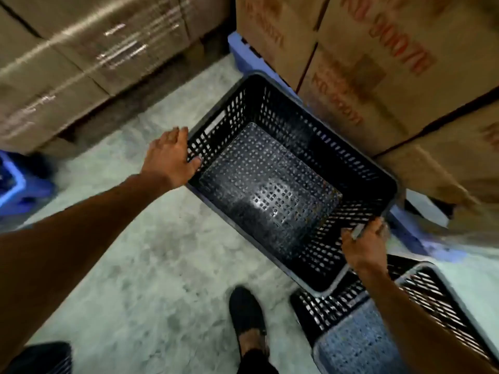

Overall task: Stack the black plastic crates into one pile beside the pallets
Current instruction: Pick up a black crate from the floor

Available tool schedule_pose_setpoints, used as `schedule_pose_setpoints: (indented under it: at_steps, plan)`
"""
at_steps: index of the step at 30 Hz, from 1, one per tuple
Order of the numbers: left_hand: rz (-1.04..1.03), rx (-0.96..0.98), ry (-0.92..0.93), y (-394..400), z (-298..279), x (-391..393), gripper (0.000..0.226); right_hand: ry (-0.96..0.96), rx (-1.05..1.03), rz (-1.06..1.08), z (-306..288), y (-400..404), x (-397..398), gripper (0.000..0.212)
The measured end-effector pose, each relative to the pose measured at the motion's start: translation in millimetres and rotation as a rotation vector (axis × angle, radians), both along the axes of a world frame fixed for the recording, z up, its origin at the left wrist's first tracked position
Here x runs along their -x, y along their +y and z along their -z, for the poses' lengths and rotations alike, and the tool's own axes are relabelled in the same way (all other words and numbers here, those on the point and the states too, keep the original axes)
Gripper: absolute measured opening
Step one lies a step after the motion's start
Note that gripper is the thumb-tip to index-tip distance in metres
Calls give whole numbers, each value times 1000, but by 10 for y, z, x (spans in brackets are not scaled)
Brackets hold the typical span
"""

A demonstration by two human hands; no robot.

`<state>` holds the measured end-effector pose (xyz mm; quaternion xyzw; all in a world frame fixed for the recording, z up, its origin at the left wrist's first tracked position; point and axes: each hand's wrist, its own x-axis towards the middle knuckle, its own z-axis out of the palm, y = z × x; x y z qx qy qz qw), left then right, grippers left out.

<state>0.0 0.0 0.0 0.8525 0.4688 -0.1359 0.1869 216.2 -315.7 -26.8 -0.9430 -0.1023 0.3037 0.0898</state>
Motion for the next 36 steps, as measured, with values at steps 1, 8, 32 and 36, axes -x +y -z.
schedule_pose_setpoints:
  at_steps: [1, 8, 32, 36]
  plan:
    - [-14, -7, -1, 76, 206, -81, 75, -27, -18, 51, 192, 12, -17, 84]
    - [-32, -132, -31, 342, 1016, -482, 58, -195, -141, 297, 797, -66, -69, 84]
    - [-1031, -108, 30, -1139, 717, 3373, 23, -147, -380, -540, 515, 1768, 1513, 69]
    - [-1121, -126, 54, -1324, 777, 3728, 24, -123, -431, -666, 629, 2005, 1859, 64]
